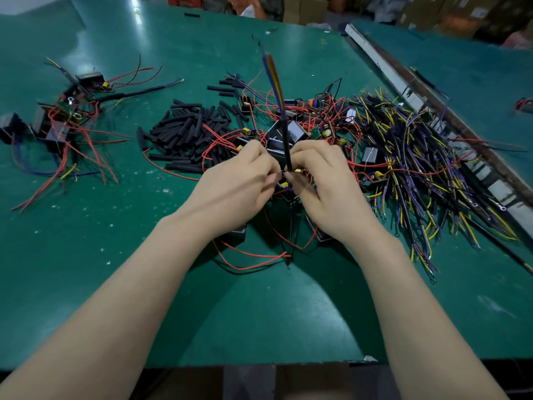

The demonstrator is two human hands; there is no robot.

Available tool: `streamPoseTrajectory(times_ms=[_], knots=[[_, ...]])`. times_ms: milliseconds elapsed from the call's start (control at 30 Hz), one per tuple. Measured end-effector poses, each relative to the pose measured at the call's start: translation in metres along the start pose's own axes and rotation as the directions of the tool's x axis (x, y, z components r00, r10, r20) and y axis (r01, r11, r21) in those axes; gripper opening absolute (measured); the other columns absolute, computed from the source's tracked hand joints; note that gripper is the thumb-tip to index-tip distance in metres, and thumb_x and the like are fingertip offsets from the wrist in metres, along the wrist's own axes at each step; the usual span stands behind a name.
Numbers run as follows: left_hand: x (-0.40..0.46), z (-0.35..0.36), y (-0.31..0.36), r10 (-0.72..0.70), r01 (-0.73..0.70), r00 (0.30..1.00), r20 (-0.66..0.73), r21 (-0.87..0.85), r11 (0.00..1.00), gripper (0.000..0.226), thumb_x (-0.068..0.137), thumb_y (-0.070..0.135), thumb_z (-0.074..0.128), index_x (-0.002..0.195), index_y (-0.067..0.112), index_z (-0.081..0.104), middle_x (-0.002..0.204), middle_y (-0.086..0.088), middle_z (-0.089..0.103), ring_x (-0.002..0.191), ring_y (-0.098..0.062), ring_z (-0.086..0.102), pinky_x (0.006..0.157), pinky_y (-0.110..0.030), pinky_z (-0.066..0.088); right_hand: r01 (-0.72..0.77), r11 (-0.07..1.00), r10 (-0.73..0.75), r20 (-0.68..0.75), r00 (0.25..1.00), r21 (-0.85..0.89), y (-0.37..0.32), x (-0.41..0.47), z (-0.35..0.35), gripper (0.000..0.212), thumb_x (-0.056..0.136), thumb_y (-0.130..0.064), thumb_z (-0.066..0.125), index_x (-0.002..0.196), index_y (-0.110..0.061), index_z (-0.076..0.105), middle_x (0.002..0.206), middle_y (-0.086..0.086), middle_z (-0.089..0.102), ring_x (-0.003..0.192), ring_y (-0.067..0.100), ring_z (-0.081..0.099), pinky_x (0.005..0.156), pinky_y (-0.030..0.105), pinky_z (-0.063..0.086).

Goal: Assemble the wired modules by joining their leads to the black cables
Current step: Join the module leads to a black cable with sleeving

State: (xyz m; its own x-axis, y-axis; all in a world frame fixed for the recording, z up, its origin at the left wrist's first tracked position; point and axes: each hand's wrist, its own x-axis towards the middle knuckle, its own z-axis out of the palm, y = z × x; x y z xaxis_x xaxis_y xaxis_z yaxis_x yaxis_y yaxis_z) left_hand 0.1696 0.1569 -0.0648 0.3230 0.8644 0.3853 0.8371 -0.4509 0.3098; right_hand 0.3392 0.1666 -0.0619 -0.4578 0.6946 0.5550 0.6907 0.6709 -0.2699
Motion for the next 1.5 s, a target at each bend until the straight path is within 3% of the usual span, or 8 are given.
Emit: streamPoseTrajectory(times_ms=[133, 367, 567, 700, 1100, 1300, 1433, 1500], knots=[[-0.001, -0.001, -0.002, -0.011, 0.012, 0.999, 0.043, -0.027, 1.0, 0.022, 0.098, 0.032, 0.043, 0.111, 0.02, 0.057, 0.114, 0.002, 0.046, 0.089, -0.018, 0.053, 0.072, -0.035, 0.046, -0.12, 0.982, 0.109, 0.083, 0.991, 0.142, -0.001, -0.002, 0.001, 0.008, 0.093, -0.009, 0.056, 0.099, -0.005, 0.06, 0.083, -0.014, 0.048, 0.085, 0.023, 0.047, 0.074, 0.03, 0.037], [0.001, -0.007, -0.007, 0.203, -0.201, 0.979, 0.002, -0.154, 0.967, 0.013, 0.093, 0.011, 0.055, 0.099, 0.002, 0.063, 0.107, -0.012, 0.054, 0.094, -0.032, 0.057, 0.081, -0.045, 0.047, -0.367, 0.712, 0.25, 0.273, 0.929, 0.598, -0.001, -0.002, -0.011, 0.023, 0.093, -0.004, 0.059, 0.083, -0.023, 0.051, 0.074, -0.01, 0.06, 0.064, 0.0, 0.054, 0.062, 0.014, 0.043], [0.002, -0.013, -0.003, 0.223, -0.235, 0.972, -0.076, -0.369, 0.899, 0.006, 0.089, 0.006, 0.061, 0.092, 0.005, 0.066, 0.095, 0.001, 0.051, 0.084, -0.004, 0.046, 0.082, -0.011, 0.036, -0.498, 0.397, 0.288, 0.411, 0.865, 0.771, 0.004, 0.002, -0.022, 0.011, 0.081, -0.012, 0.061, 0.075, -0.016, 0.052, 0.064, 0.007, 0.069, 0.046, 0.019, 0.048, 0.044, 0.021, 0.037], [0.002, -0.016, -0.004, 0.198, -0.189, 0.98, -0.035, -0.49, 0.851, 0.007, 0.09, 0.006, 0.059, 0.09, 0.011, 0.064, 0.095, 0.0, 0.053, 0.088, -0.013, 0.053, 0.083, -0.024, 0.043, -0.518, 0.277, 0.23, 0.467, 0.854, 0.81, 0.005, 0.002, -0.021, 0.009, 0.084, -0.012, 0.056, 0.076, -0.013, 0.054, 0.067, 0.008, 0.069, 0.047, 0.018, 0.052, 0.047, 0.021, 0.043], [0.001, -0.016, 0.0, -0.028, 0.054, 0.999, 0.046, -0.802, 0.595, 0.015, 0.093, 0.004, 0.054, 0.088, 0.017, 0.057, 0.094, -0.005, 0.053, 0.086, -0.011, 0.049, 0.082, -0.018, 0.04, -0.313, 0.504, 0.28, 0.191, 0.941, 0.805, -0.006, 0.001, -0.009, 0.003, 0.095, -0.015, 0.055, 0.098, -0.016, 0.056, 0.072, -0.003, 0.071, 0.066, 0.017, 0.056, 0.054, 0.016, 0.043], [0.003, -0.011, 0.005, -0.145, 0.114, 0.989, 0.03, -0.776, 0.621, 0.013, 0.095, 0.011, 0.056, 0.087, 0.02, 0.061, 0.087, 0.003, 0.057, 0.078, -0.003, 0.051, 0.076, -0.013, 0.04, -0.272, 0.57, 0.313, 0.101, 0.944, 0.775, -0.003, 0.0, -0.009, 0.009, 0.093, -0.011, 0.059, 0.092, -0.02, 0.057, 0.07, -0.006, 0.072, 0.055, -0.004, 0.058, 0.056, 0.006, 0.041], [0.003, -0.011, 0.008, -0.179, 0.172, 0.98, 0.083, -0.8, 0.575, 0.011, 0.095, 0.014, 0.056, 0.089, 0.019, 0.064, 0.083, 0.006, 0.059, 0.074, 0.001, 0.051, 0.073, -0.011, 0.04, -0.282, 0.591, 0.337, 0.086, 0.938, 0.756, 0.0, 0.0, -0.012, 0.012, 0.086, -0.016, 0.066, 0.087, -0.025, 0.058, 0.069, -0.003, 0.073, 0.056, -0.001, 0.06, 0.058, 0.007, 0.041], [0.004, -0.012, 0.01, -0.174, 0.181, 0.98, 0.099, -0.81, 0.558, 0.012, 0.094, 0.011, 0.056, 0.088, 0.017, 0.064, 0.08, 0.009, 0.061, 0.071, 0.005, 0.052, 0.072, -0.008, 0.04, -0.302, 0.622, 0.34, 0.099, 0.935, 0.723, 0.003, -0.001, -0.011, 0.016, 0.08, -0.02, 0.07, 0.082, -0.031, 0.058, 0.068, -0.003, 0.072, 0.063, 0.012, 0.066, 0.063, 0.017, 0.044]])
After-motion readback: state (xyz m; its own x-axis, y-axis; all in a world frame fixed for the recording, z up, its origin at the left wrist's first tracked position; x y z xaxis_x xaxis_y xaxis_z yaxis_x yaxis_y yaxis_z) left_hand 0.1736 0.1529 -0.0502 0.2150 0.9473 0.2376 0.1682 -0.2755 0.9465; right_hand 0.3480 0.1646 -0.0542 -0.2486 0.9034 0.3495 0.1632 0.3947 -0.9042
